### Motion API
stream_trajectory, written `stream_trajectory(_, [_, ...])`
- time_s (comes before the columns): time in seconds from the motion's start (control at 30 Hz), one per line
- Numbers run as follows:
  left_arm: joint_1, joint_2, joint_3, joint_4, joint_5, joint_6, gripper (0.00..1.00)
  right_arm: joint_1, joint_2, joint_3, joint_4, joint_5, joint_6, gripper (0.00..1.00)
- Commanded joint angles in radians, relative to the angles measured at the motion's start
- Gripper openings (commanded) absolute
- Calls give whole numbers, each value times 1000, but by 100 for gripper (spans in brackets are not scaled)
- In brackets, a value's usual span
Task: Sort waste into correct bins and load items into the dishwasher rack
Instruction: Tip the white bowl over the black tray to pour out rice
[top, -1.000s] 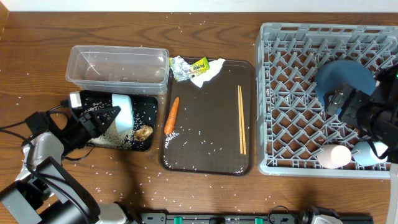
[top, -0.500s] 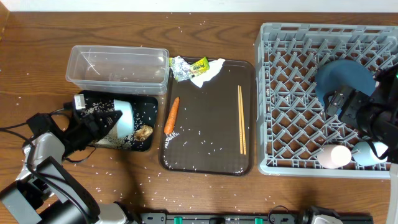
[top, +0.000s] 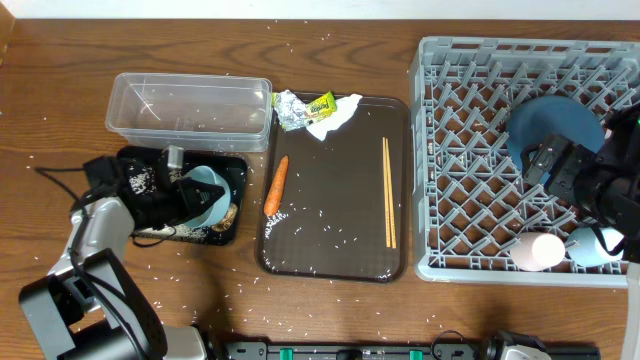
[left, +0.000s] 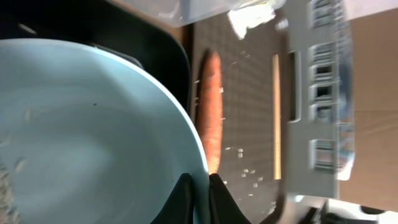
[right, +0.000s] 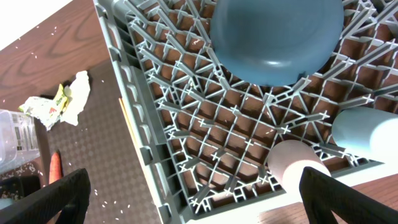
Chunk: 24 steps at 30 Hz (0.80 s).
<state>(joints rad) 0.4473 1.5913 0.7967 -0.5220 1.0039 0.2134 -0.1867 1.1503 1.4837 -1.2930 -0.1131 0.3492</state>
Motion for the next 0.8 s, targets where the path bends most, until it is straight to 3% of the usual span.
stream_trajectory(0.0, [-24, 15, -9, 13, -171, -84, 6, -9, -1, 5, 0, -3, 14, 99])
stream_trajectory(0.4, [-58, 15, -7, 8, -268, -101, 11, -10, -1, 5, 9, -3, 14, 99])
stream_trajectory(0.67, [-180, -40, 32, -7, -512, -188, 17, -9, -1, 5, 10, -3, 14, 99])
stream_trajectory(0.77, [-211, -89, 61, -43, -612, -201, 26, -9, -1, 5, 10, -3, 14, 99])
